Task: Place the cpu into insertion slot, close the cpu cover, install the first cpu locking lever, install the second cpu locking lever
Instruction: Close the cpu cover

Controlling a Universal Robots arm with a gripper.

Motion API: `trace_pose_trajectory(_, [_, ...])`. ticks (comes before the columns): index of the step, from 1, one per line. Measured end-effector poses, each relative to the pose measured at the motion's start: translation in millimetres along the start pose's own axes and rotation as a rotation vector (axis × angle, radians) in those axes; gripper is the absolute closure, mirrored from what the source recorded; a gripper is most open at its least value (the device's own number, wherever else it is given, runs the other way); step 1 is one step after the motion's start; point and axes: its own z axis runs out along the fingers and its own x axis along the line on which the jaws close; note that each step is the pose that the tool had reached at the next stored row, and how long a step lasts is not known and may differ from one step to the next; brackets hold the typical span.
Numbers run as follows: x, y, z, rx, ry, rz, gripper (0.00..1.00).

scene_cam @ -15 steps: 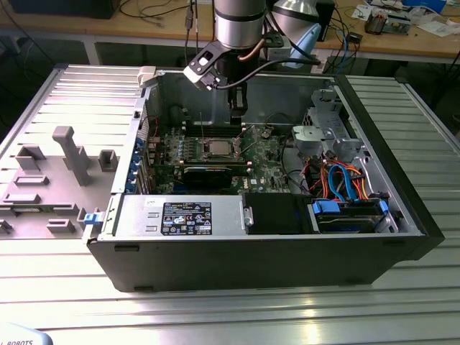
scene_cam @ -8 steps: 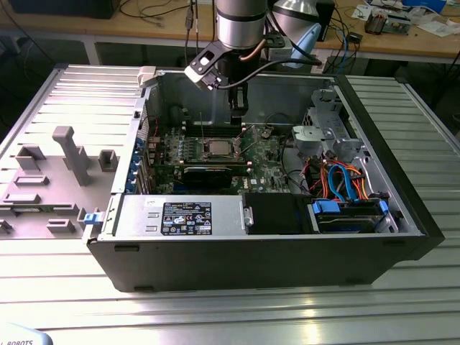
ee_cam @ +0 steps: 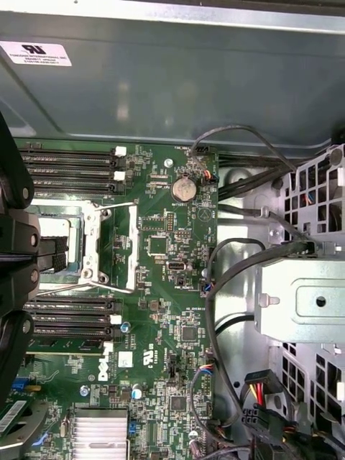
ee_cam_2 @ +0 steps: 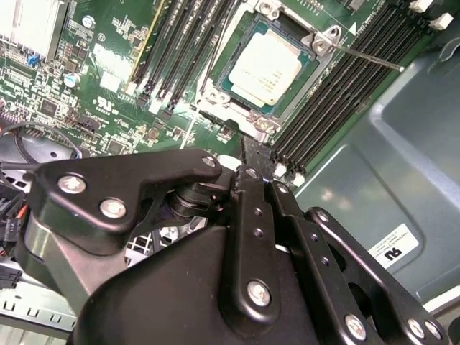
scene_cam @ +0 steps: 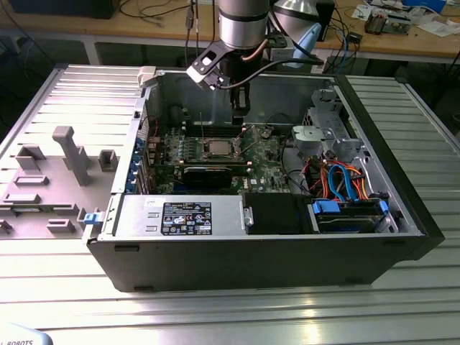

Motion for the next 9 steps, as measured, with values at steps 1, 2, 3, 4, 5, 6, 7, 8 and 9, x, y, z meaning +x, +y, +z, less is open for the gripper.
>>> trace_pose_trajectory(1, [0.0, 0.4, 0.0, 0.0001, 0.0000, 0.000, 0.89])
trace_pose_trajectory(2, [0.0, 1.0, 0.1, 0.0000, 0.0000, 0.000, 0.89])
trace_pose_trajectory(3, [0.0, 1.4, 0.1, 0.0000, 0.0000, 0.000, 0.89])
trace_pose_trajectory(4, [-0.1, 1.9, 0.1, 0.0000, 0.0000, 0.000, 0.89])
trace_pose_trajectory(5, [-0.1, 2.4, 0.1, 0.0000, 0.0000, 0.000, 0.89])
trace_pose_trajectory(6, [-0.1, 2.7, 0.1, 0.0000, 0.0000, 0.000, 0.89])
trace_pose_trajectory(7, [-0.1, 3.2, 0.2, 0.0000, 0.0000, 0.000, 0.89])
trace_pose_trajectory(8, [-0.1, 3.5, 0.2, 0.0000, 0.0000, 0.000, 0.89])
trace_pose_trajectory(9, [-0.1, 3.8, 0.2, 0.0000, 0.0000, 0.000, 0.89])
